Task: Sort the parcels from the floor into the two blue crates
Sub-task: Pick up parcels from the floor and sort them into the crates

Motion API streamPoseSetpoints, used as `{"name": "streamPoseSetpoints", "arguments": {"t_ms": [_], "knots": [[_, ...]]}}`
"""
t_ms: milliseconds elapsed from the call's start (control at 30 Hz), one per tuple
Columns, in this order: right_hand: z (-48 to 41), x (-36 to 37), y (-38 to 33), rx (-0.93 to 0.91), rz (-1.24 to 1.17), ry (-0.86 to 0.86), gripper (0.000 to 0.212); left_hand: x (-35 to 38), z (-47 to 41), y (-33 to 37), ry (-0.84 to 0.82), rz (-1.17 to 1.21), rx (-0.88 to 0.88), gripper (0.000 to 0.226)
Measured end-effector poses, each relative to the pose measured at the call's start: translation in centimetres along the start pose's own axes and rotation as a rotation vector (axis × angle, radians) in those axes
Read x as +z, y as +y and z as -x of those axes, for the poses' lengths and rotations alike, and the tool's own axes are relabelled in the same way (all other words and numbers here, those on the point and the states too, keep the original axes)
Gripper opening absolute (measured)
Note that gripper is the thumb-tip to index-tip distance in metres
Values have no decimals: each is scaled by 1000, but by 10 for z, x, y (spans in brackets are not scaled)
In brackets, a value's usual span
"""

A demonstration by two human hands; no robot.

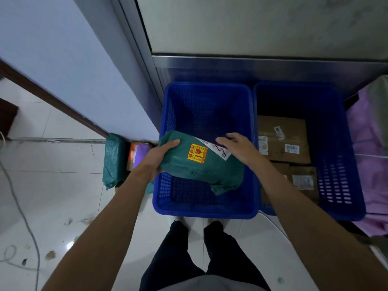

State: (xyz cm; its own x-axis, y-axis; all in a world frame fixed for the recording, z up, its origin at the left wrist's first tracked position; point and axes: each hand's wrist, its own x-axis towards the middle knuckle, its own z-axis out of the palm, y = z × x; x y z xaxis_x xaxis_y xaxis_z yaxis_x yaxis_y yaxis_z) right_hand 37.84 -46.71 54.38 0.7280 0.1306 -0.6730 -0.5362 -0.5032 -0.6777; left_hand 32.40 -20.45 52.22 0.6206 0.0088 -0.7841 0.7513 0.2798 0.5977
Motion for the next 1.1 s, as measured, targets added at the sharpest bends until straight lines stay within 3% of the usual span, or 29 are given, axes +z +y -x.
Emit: {"name": "streamPoseSetpoints", "arguments": {"t_ms": [67,167,233,433,633,933,1100], "knots": [[-5,4,26,46,-88,113,84,-9,-7,-12,78,66,34,66],[-4,19,57,186,-221,-1,89,-15,-16,-29,138,136,39,77],[-3,32,71,241,-336,-52,84,-11,-22,-41,147,153,30,73],[-19,53,98,321,-742,57,59,2,-39,-76,142,155,-13,60],[-54,60,132,385,-985,68,62,0,-64,-108,60,133,-100,53],[-91,93,193,503,-1027,112,29,-19,-128,-142,48,7,-259,23],[-116,114,231,590,-843,120,29,-32,-175,-170,167,-268,-305,53]]}}
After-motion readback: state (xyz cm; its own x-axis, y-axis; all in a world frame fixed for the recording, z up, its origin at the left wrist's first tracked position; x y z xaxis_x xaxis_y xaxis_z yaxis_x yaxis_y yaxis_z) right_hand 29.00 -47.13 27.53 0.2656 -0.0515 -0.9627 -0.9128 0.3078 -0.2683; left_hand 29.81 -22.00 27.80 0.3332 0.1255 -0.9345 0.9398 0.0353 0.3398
